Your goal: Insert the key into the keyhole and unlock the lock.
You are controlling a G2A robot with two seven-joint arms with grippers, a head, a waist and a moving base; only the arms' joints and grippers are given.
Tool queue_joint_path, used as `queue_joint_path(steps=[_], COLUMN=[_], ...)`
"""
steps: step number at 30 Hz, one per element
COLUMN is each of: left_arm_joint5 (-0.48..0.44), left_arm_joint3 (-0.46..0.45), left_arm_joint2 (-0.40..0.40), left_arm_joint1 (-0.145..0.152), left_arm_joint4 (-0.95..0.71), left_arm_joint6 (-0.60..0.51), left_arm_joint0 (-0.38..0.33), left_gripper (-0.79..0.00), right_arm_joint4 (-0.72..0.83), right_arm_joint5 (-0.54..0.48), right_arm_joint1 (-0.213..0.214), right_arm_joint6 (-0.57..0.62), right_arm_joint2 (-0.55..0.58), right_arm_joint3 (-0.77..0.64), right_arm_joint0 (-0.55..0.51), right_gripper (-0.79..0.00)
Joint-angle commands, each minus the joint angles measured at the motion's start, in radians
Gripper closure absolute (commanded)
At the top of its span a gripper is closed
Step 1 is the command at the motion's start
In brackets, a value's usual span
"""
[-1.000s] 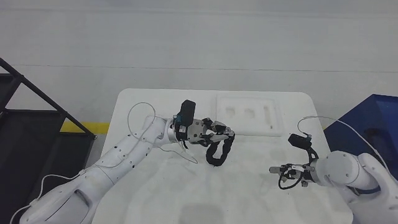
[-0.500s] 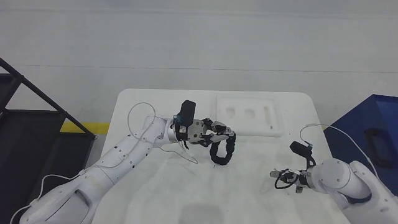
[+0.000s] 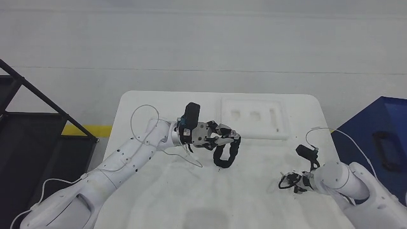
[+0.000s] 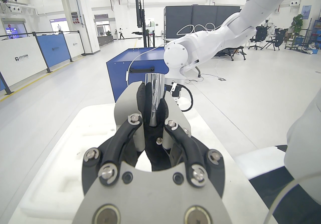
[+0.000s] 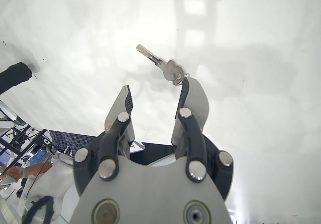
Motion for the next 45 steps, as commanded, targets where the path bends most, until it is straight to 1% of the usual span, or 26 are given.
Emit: queue_joint_path(steps=[1,4,5,6,9,11,15,19,25,29,34,40,42,43,45], left_arm_joint5=[0.0,0.0,0.0,0.0,0.0,0.0,0.0,0.0,0.0,0.0,0.0,0.0,0.0,0.0,0.0], left_arm_joint3=[0.0,0.0,0.0,0.0,0.0,0.0,0.0,0.0,0.0,0.0,0.0,0.0,0.0,0.0,0.0], left_arm_joint2=[0.0,0.0,0.0,0.0,0.0,0.0,0.0,0.0,0.0,0.0,0.0,0.0,0.0,0.0,0.0], left_arm_joint1=[0.0,0.0,0.0,0.0,0.0,0.0,0.0,0.0,0.0,0.0,0.0,0.0,0.0,0.0,0.0], left_arm_joint4=[0.0,0.0,0.0,0.0,0.0,0.0,0.0,0.0,0.0,0.0,0.0,0.0,0.0,0.0,0.0], left_arm_joint6=[0.0,0.0,0.0,0.0,0.0,0.0,0.0,0.0,0.0,0.0,0.0,0.0,0.0,0.0,0.0], left_arm_joint0=[0.0,0.0,0.0,0.0,0.0,0.0,0.0,0.0,0.0,0.0,0.0,0.0,0.0,0.0,0.0], left_gripper=[0.0,0.0,0.0,0.0,0.0,0.0,0.0,0.0,0.0,0.0,0.0,0.0,0.0,0.0,0.0], right_arm_joint4=[-0.009,-0.018,-0.024,-0.031,-0.046,-0.057,-0.083,-0.107,-0.108,-0.112,-0.117,-0.119,-0.117,-0.117,-0.117], right_arm_joint5=[0.011,0.032,0.037,0.039,0.049,0.061,0.085,0.114,0.126,0.131,0.137,0.135,0.133,0.134,0.135], right_arm_joint1=[-0.001,-0.002,-0.002,-0.002,-0.003,-0.003,-0.002,-0.003,-0.006,-0.008,-0.01,-0.016,-0.018,-0.019,-0.021], right_arm_joint6=[-0.003,0.001,0.0,0.001,0.003,0.004,0.006,0.015,0.018,0.018,0.02,0.013,0.011,0.009,0.005], right_arm_joint2=[-0.004,-0.007,-0.008,-0.01,-0.016,-0.02,-0.023,-0.031,-0.039,-0.043,-0.051,-0.064,-0.068,-0.069,-0.071], right_arm_joint3=[0.0,-0.012,-0.011,-0.009,-0.005,-0.007,-0.016,-0.023,-0.016,-0.012,-0.006,0.015,0.021,0.023,0.024], right_arm_joint0=[0.004,0.007,0.006,0.007,0.011,0.013,0.012,0.014,0.017,0.019,0.024,0.036,0.041,0.043,0.045], right_gripper=[-0.363,-0.351,-0.329,-0.289,-0.237,-0.234,-0.252,-0.243,-0.209,-0.148,-0.163,-0.145,-0.068,-0.006,0.0])
